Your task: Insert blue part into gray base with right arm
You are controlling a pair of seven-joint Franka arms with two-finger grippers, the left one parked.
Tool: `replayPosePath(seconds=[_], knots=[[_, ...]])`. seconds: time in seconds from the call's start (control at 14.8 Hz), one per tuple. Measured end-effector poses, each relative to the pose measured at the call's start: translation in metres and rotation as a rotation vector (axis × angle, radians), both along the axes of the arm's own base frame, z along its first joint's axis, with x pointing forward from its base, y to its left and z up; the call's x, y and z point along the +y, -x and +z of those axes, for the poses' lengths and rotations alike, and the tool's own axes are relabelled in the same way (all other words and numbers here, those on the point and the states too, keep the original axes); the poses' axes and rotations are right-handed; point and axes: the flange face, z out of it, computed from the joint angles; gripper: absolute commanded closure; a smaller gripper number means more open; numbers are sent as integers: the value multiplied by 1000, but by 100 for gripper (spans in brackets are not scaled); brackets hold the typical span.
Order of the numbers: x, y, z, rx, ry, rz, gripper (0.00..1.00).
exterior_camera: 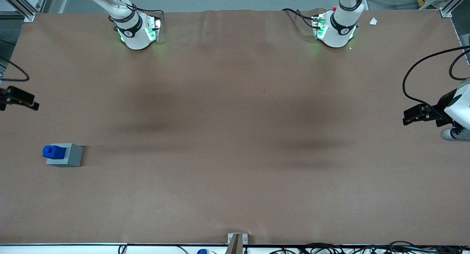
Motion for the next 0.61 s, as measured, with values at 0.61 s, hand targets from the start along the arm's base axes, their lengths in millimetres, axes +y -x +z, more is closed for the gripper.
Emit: replayPosePath(seconds=[0.61], knots=[[53, 57, 21, -1, -20, 15, 0]])
